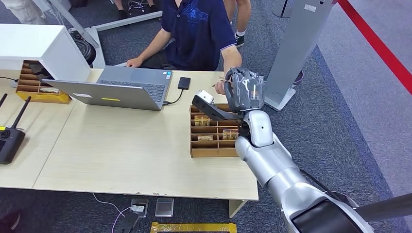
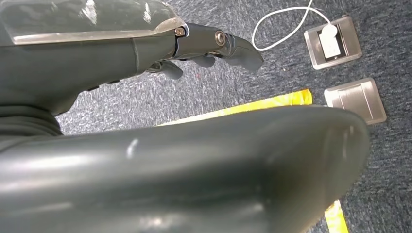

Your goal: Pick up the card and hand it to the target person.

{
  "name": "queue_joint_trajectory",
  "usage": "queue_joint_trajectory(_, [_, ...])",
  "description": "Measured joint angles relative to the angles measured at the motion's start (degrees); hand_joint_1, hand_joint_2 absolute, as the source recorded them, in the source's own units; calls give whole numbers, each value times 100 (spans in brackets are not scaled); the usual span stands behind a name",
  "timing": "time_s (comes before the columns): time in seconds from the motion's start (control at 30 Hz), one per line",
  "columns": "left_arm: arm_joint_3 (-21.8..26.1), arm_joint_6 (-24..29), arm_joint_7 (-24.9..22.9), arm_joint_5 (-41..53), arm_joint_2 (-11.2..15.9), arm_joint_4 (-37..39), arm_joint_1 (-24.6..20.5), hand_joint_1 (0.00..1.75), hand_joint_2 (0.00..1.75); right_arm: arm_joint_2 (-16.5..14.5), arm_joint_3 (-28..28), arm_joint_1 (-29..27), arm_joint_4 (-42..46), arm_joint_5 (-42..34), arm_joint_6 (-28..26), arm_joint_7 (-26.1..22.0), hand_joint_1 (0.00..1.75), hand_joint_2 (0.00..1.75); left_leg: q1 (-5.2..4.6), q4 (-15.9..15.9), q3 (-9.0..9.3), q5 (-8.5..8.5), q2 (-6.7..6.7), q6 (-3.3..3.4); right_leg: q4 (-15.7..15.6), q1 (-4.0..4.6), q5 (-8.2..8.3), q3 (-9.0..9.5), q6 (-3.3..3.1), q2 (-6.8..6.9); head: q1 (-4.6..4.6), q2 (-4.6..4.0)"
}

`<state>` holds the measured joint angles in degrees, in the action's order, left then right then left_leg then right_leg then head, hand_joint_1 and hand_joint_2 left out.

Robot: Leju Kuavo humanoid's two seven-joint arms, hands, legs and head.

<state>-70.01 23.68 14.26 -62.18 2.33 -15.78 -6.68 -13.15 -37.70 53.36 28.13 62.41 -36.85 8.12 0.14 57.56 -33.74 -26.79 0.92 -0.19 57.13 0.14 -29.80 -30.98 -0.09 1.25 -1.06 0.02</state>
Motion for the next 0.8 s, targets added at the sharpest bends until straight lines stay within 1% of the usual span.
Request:
queue_joint_trajectory(0.03, [0,1,-1,0,4,0,0,0,0,-19,-3,1,-32,16,6,-4,10,175,0,0,0,0,0,0,0,0,0,0,0,0,-1,0])
queue_joint_trajectory(0.1, [0,2,-1,0,12,0,0,0,0,-56,-16,3,-91,54,29,-11,1,175,0,0,0,0,0,0,0,0,0,0,0,0,0,0])
queue_joint_trajectory(0.23, [0,9,-17,-1,22,0,0,0,0,-119,-73,16,-199,161,153,-5,0,175,0,0,0,0,0,0,0,0,0,0,0,0,-2,1])
queue_joint_trajectory(0.37, [1,19,-68,-3,25,0,1,0,0,-170,-105,21,-276,181,400,29,0,175,0,0,0,0,0,0,0,0,0,0,0,0,-2,1])
queue_joint_trajectory(0.47, [2,32,-83,-13,25,0,1,0,0,-202,-108,18,-313,-73,444,-117,0,175,0,0,0,0,0,0,0,0,0,0,0,0,-1,1])
queue_joint_trajectory(0.53, [5,42,-84,-32,26,0,2,0,0,-227,-84,8,-328,-525,430,-438,0,175,0,0,0,0,0,0,0,0,0,0,0,0,-1,1])
queue_joint_trajectory(0.6, [9,55,-86,-54,26,0,2,0,0,-255,-15,-18,-335,-1177,427,-927,0,175,0,0,0,0,0,0,0,0,0,0,0,0,-1,1])
queue_joint_trajectory(0.7, [12,89,-104,-76,25,0,5,0,0,-298,184,-84,-327,-2414,491,-1812,0,175,0,0,0,0,0,0,0,0,0,0,0,0,-1,1])
queue_joint_trajectory(0.77, [15,103,-140,-97,25,0,5,0,0,-314,342,-157,-283,-3312,654,-2358,0,175,0,0,1,0,0,0,0,0,0,0,0,0,-1,0])
queue_joint_trajectory(0.8, [15,105,-151,-103,25,0,6,0,0,-316,381,-178,-269,-3540,704,-2489,0,175,0,0,1,0,0,0,0,0,0,0,0,0,-2,0])
